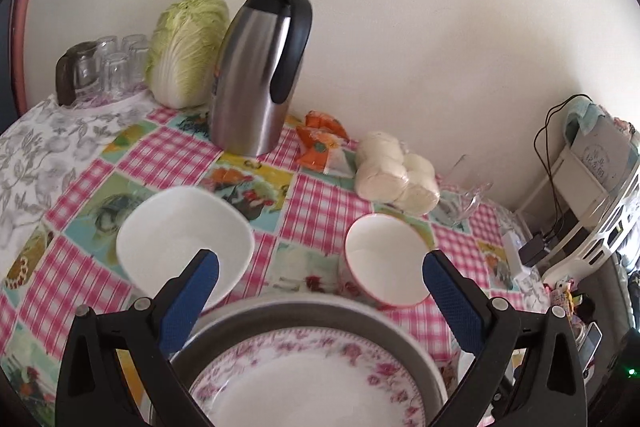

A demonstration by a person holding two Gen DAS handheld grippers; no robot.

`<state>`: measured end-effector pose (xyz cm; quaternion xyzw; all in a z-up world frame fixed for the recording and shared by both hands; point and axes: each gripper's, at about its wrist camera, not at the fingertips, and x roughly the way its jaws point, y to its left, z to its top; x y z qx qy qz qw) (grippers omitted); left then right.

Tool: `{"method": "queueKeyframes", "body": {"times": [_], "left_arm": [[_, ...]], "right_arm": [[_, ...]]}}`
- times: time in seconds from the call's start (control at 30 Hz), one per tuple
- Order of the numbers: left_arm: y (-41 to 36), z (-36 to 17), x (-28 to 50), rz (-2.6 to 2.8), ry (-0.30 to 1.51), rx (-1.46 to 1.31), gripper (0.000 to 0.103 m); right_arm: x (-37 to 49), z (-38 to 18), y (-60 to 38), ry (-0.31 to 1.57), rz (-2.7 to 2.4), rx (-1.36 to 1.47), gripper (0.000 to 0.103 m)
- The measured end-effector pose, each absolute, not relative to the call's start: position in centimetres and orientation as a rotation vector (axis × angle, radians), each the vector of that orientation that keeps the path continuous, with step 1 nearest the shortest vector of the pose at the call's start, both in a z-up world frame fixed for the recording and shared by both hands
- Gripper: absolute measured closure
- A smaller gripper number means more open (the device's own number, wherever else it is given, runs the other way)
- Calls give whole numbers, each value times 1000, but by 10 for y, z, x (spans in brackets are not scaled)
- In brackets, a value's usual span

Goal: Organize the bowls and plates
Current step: 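Move the right tool to the red-rimmed strawberry-print bowl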

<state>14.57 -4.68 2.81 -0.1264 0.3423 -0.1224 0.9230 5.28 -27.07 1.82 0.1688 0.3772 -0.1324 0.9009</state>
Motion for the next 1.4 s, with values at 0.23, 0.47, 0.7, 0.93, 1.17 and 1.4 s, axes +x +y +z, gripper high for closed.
{"method": "queueKeyframes", "body": {"times": [0.23,0.47,0.7,0.93,1.17,1.4], "left_arm": [[-52,42,163,-291,641,-260,1],[-62,35,180,-300,683,-192,1],[-61,18,200,-296,759,-219,1],[-70,-1,217,-300,853,-223,1],[-88,-13,223,-350,915,-220,5],[-99,-26,230,-379,990,-230,29]], "right_arm": [[65,24,-278,748,-285,336,0],[90,28,-287,772,-275,331,0],[127,39,-300,828,-260,321,0],[170,30,-301,930,-202,375,0],[197,6,-293,1025,-225,357,21],[208,-13,-288,1076,-213,347,37]]}}
